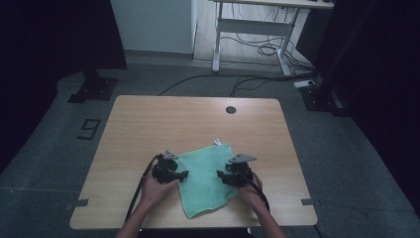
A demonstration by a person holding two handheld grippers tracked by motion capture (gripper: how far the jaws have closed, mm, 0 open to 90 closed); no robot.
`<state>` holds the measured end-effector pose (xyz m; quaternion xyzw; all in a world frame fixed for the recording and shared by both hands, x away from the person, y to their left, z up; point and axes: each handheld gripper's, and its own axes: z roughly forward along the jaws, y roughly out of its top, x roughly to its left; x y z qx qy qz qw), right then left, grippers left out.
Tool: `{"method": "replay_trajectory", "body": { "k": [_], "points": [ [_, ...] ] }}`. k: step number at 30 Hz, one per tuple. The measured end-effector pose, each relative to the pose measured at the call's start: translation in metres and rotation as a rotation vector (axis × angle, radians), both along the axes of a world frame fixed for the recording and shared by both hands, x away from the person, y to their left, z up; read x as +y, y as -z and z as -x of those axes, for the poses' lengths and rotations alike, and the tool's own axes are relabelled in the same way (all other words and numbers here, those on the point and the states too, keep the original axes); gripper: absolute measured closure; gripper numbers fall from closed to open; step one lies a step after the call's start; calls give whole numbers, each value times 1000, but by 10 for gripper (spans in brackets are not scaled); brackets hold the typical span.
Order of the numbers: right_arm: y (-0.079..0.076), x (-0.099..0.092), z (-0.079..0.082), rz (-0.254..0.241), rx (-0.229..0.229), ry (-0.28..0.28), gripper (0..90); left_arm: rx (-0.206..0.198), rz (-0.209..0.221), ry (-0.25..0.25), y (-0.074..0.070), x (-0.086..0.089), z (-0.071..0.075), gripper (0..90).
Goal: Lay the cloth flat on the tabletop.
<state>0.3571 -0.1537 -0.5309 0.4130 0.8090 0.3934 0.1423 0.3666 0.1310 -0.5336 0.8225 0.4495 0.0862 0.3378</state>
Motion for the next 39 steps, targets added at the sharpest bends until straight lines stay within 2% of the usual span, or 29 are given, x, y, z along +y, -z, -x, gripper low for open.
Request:
{"method": "replay_trajectory", "body": {
  "k": [2,5,7,9,11,14,15,16,17,18,21,23,26,30,35,37,39],
  "points": [
    [6,-3,-1,10,14,11,497,-9,8,-8,1,1,-3,436],
    [10,-4,-3,17,21,16,496,-22,1,-5,2,1,-6,444],
    [14,-2,-4,23,34,19,485,-25,-11,3,2,0,-13,442],
    [15,-1,-3,17,24,24,479,-24,-16,6,1,-1,-16,441],
    [16,1,-2,20,17,28,478,-29,-29,13,1,-2,-27,442],
    [17,0,-1,-1,12,50,481,-34,-39,20,1,-5,-37,441],
    [17,0,-1,-1,12,50,481,-34,-39,20,1,-5,-37,441],
    [19,1,2,-13,-3,78,480,-35,-43,23,1,-7,-43,437],
    [19,1,2,-13,-3,78,480,-35,-43,23,1,-7,-43,435],
    [20,3,5,-15,-14,101,480,-24,-34,17,0,-7,-46,432],
    [19,3,5,-18,-8,96,462,-14,-28,11,-1,-6,-44,417],
    [17,1,5,-25,-2,81,451,-46,-7,16,-10,-3,-32,422],
    [7,-3,9,-35,-23,71,445,-81,9,30,-20,-2,-18,430],
    [-9,-7,10,-50,-42,71,447,-96,8,63,-27,-9,-4,432],
    [-13,-8,9,-52,-43,70,449,-80,-9,87,-20,-18,1,428],
    [-6,-9,12,-44,-24,63,446,-64,-33,93,-11,-21,1,428],
    [-1,-12,18,-44,-21,51,441,-53,-34,90,-6,-20,1,428]
  ]
}}
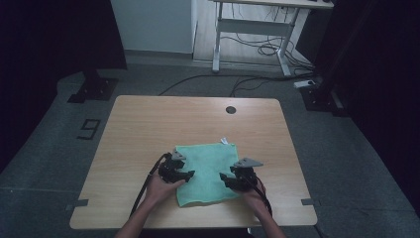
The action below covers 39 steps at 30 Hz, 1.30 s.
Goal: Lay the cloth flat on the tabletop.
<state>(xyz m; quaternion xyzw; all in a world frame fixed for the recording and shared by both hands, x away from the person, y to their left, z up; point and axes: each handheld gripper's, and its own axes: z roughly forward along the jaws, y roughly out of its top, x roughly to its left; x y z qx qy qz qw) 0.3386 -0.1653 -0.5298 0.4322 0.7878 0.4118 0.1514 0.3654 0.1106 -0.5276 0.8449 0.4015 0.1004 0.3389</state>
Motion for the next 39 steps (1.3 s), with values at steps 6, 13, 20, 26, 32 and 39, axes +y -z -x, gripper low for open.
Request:
{"method": "replay_trajectory", "body": {
  "k": [6,13,20,26,32,39],
  "points": [
    [14,-11,37,25,0,15,434,-3,8,-9,9,5,2,445],
    [22,-31,63,31,0,36,440,-13,5,-15,10,4,3,448],
    [23,-30,81,63,-25,28,444,-6,19,-16,10,6,3,448],
    [19,-32,83,41,-12,8,450,-20,24,-24,5,8,6,447],
    [5,-40,65,28,-51,23,506,-34,59,-1,-6,7,18,441],
    [2,-39,34,13,-41,-1,559,-19,94,60,-9,1,36,426]
  ]
}}
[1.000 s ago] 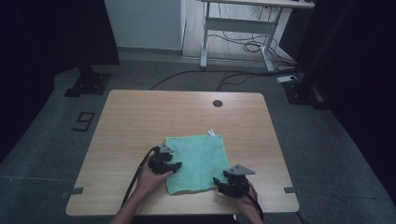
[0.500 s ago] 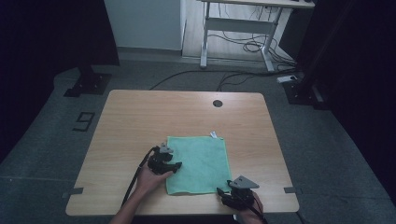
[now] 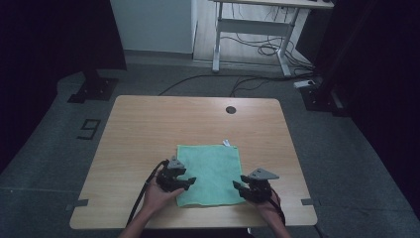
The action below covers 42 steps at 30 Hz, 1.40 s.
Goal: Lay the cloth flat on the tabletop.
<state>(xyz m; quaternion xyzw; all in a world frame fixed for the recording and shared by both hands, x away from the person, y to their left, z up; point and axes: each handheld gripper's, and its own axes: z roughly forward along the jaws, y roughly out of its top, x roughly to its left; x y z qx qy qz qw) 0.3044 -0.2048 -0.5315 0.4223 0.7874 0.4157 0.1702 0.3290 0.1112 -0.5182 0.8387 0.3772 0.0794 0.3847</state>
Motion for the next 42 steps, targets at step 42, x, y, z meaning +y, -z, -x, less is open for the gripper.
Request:
{"method": "replay_trajectory", "body": {
  "k": [42],
  "points": [
    [2,38,-58,39,-9,-46,488,-30,-111,-3,14,-13,-32,388]
  ]
}}
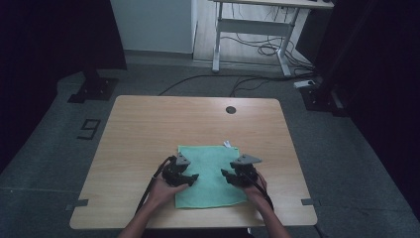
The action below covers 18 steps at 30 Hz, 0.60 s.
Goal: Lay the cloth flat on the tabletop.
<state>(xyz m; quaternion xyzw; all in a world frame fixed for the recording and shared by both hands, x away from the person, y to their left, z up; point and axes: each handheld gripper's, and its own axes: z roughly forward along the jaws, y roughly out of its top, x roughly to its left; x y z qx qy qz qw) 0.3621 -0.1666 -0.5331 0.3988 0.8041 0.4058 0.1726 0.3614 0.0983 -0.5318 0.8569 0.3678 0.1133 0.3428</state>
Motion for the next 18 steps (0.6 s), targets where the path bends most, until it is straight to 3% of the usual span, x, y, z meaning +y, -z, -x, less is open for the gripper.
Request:
{"method": "replay_trajectory", "body": {
  "k": [1,2,3,4,5,6,8,10,12,14,18],
  "points": [
    [0,0,0,0,0,0,488,6,-1,-4,2,0,-3,388],
    [3,5,-14,-3,8,0,482,20,0,-6,5,-1,-7,388],
    [3,5,-14,-3,8,0,482,20,0,-6,5,-1,-7,386],
    [7,10,-28,-7,24,6,473,10,-3,-5,7,-2,-7,389],
    [7,10,-28,-7,24,6,473,10,-3,-5,7,-2,-7,390],
    [13,13,-41,-2,31,18,468,6,-12,-1,7,-2,-7,393],
    [18,13,-50,-14,42,46,464,9,-9,-6,7,-1,-7,404],
    [19,13,-52,-19,40,51,463,9,-9,-5,7,-1,-7,407],
    [19,7,-60,19,24,102,463,9,-9,2,7,0,-8,415],
    [18,1,-62,21,25,127,465,10,-9,3,6,1,-9,419],
    [18,-7,-59,34,26,143,477,7,-5,7,7,1,-13,418]
  ]
}}
